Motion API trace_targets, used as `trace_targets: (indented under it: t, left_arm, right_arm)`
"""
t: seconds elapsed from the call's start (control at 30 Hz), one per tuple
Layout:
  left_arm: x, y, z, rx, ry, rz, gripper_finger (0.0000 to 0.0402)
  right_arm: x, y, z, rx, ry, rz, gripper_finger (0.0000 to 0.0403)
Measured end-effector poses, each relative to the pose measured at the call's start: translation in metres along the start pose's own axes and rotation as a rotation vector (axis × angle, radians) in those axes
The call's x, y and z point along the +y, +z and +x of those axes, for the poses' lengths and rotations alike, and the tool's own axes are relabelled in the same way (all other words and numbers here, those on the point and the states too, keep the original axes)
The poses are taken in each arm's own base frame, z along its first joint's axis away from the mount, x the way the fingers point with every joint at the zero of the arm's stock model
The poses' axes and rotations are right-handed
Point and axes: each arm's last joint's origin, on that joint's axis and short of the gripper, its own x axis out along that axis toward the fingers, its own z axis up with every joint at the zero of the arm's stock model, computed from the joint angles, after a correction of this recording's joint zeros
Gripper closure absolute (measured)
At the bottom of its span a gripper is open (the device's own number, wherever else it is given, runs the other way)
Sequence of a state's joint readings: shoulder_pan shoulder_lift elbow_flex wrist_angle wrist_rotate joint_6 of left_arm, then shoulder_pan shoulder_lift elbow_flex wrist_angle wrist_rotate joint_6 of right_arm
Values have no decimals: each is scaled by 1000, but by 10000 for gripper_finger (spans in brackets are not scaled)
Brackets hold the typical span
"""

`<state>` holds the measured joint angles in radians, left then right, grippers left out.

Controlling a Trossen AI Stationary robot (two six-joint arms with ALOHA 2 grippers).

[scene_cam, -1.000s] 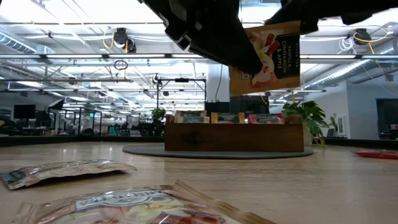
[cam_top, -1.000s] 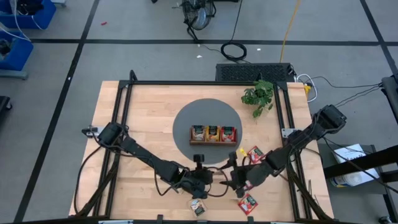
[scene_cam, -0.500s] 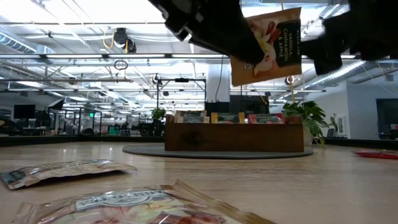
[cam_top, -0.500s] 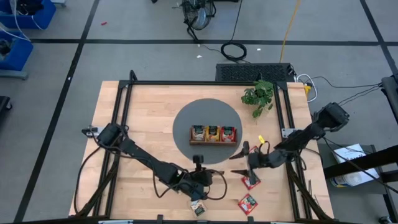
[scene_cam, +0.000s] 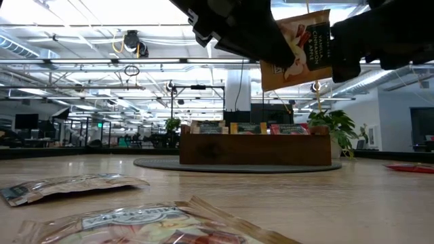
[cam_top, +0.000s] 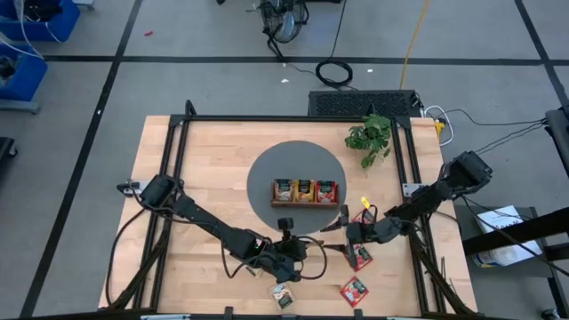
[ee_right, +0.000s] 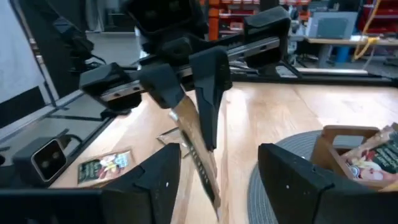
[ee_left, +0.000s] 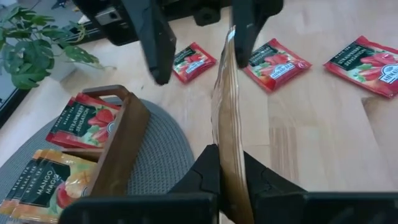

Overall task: Pick & Place Tea
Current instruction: Put the brown tea bag into the left section of the wooden organizer

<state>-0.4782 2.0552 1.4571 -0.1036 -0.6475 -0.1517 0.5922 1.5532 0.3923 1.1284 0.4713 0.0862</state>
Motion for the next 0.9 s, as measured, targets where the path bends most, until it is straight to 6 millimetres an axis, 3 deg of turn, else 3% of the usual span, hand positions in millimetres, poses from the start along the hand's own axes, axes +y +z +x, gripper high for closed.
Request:
trace_targets:
  t: [0.23, 0.47, 0.6, 0.9]
  left_arm:
    - [0, 0, 0, 0, 1, -1, 346]
    - [1, -1, 0, 7, 2, 4, 387]
    - [1, -3, 0, 30, 6, 11, 395]
    - [5, -20, 0, 193, -12, -44, 345]
  right_arm:
    - [-5, 2, 14, 42, 32, 8, 278]
    - [-6, -1, 18, 61, 43, -20, 394]
    - [-7, -2, 18, 77, 57, -13, 401]
    - [-10, -15, 17, 213, 41, -18, 394]
